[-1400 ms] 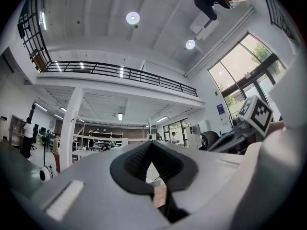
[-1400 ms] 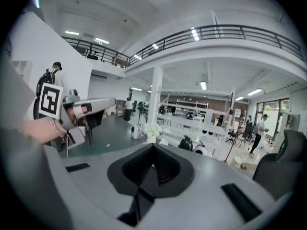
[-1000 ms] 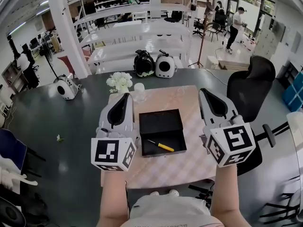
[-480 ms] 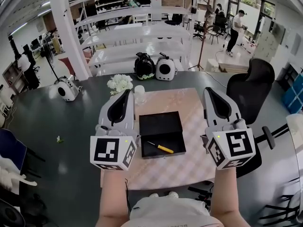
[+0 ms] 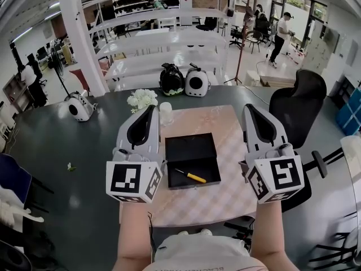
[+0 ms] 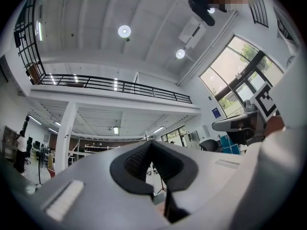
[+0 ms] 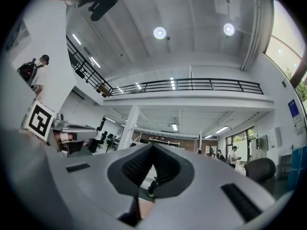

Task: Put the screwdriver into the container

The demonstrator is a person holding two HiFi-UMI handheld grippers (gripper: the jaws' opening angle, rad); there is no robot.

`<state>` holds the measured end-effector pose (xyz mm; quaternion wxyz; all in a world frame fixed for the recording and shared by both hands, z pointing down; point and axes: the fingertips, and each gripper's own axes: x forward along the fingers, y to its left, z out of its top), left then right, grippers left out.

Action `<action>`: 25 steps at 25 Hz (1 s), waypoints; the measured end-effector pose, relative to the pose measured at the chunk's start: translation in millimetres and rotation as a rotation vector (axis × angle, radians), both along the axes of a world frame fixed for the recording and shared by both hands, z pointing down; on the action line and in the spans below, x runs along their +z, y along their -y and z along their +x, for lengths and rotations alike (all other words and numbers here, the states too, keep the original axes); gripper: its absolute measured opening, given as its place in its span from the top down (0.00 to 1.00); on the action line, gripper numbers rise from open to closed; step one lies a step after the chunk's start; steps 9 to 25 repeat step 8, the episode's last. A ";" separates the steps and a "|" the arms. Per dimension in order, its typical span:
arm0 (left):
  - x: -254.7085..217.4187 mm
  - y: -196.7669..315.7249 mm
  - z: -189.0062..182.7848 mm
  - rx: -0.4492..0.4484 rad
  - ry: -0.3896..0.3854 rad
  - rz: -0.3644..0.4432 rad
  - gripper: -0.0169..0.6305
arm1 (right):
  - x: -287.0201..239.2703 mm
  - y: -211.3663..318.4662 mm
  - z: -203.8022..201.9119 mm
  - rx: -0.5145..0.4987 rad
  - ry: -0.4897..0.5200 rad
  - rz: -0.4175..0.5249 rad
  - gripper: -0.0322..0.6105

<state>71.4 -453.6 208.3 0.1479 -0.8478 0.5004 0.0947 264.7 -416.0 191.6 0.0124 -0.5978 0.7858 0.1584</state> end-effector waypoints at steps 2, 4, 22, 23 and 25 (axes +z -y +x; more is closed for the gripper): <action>-1.0 -1.1 0.2 0.002 0.000 0.004 0.96 | 0.2 -1.4 0.1 -0.001 0.000 0.002 0.95; -2.4 -1.3 0.7 0.000 -0.005 0.006 0.96 | 0.4 -1.7 1.2 -0.002 0.001 0.003 0.95; -3.5 0.8 2.8 -0.002 -0.012 0.008 0.96 | 1.8 -0.3 3.6 -0.005 0.002 0.005 0.95; -3.5 0.8 2.8 -0.002 -0.012 0.008 0.96 | 1.8 -0.3 3.6 -0.005 0.002 0.005 0.95; -3.5 0.8 2.8 -0.002 -0.012 0.008 0.96 | 1.8 -0.3 3.6 -0.005 0.002 0.005 0.95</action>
